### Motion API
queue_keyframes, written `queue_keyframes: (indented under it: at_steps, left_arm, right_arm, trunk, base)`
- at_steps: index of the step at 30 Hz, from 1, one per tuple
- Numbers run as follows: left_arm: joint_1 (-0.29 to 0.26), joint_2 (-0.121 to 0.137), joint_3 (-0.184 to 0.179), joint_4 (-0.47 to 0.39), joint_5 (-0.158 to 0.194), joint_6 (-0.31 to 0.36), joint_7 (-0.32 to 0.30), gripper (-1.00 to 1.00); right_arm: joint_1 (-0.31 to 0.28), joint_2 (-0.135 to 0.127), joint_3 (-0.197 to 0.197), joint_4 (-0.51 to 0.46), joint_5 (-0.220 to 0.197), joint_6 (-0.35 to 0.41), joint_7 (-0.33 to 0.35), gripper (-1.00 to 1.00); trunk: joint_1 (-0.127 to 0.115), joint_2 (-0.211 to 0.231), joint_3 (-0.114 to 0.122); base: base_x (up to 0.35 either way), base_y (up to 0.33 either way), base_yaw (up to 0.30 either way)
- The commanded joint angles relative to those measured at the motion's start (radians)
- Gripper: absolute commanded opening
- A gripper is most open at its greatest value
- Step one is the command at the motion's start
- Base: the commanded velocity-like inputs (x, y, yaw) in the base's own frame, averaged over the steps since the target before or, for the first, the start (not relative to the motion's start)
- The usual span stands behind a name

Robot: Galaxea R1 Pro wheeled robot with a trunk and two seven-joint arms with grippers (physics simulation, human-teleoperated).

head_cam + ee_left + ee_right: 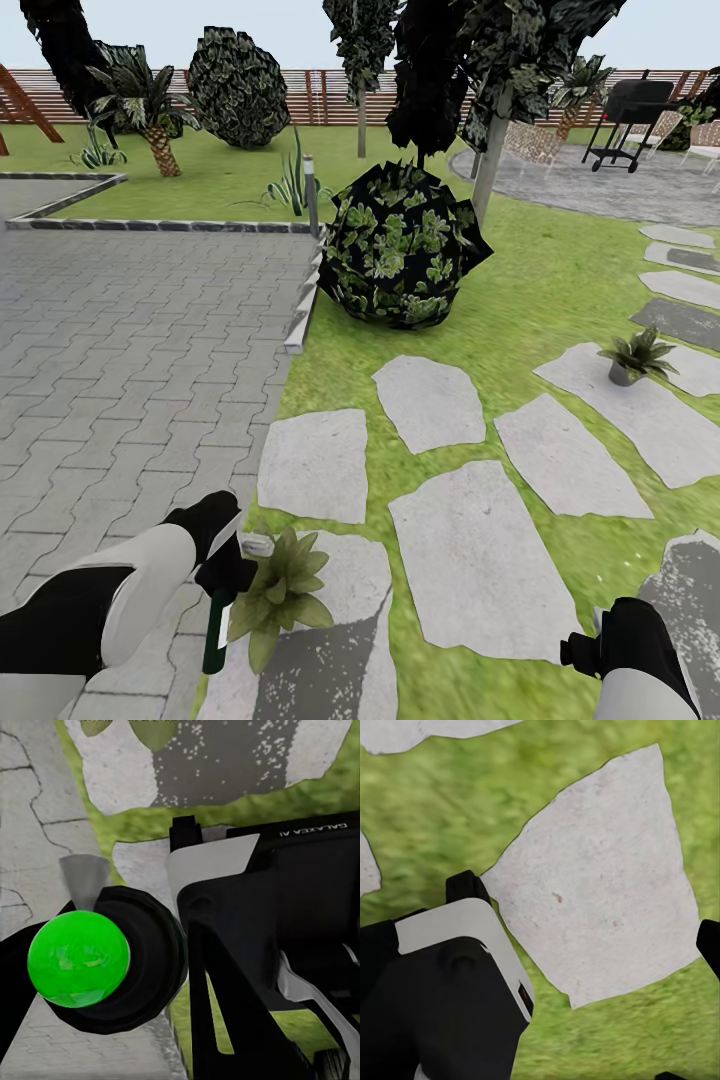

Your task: Pick up the pesticide atomizer in the garden and spray insectifuge to fully cover both potted plants in the garden.

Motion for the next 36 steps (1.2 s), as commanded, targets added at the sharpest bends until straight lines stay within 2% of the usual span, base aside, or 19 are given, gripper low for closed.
queue_keyframes:
  at_steps: [1, 4, 9, 17, 36]
  left_arm:
    - [0.0, 0.0, 0.003, -0.001, -0.011, 0.003, -0.009, -1.0]
    - [0.0, 0.0, 0.007, 0.0, -0.01, 0.003, -0.009, -1.0]
    - [0.0, 0.0, 0.005, 0.0, -0.011, 0.004, -0.009, -1.0]
    - [0.0, 0.0, 0.001, 0.0, -0.013, 0.003, -0.009, -1.0]
    - [-0.002, 0.0, 0.0, 0.003, -0.013, 0.006, -0.009, -1.0]
  right_arm:
    - [-0.001, 0.001, -0.004, -0.002, 0.011, -0.001, 0.01, 1.0]
    - [-0.001, 0.001, -0.004, -0.002, 0.011, -0.001, 0.01, 1.0]
    - [-0.001, 0.001, -0.004, -0.002, 0.011, -0.001, 0.009, 1.0]
    - [-0.001, 0.001, -0.003, -0.002, 0.011, -0.002, 0.009, 1.0]
    - [-0.001, 0.001, -0.003, -0.002, 0.011, -0.002, 0.009, 1.0]
  trunk:
    - [0.0, -0.001, -0.001]
    - [0.0, -0.001, -0.001]
    - [0.019, -0.036, -0.017]
    - [0.019, -0.036, -0.02]
    - [0.019, -0.036, -0.049]
  base:
    - [0.0, 0.0, 0.0]
    - [0.0, 0.0, 0.0]
    - [0.0, 0.0, 0.0]
    - [0.0, 0.0, 0.0]
    - [0.0, 0.0, 0.0]
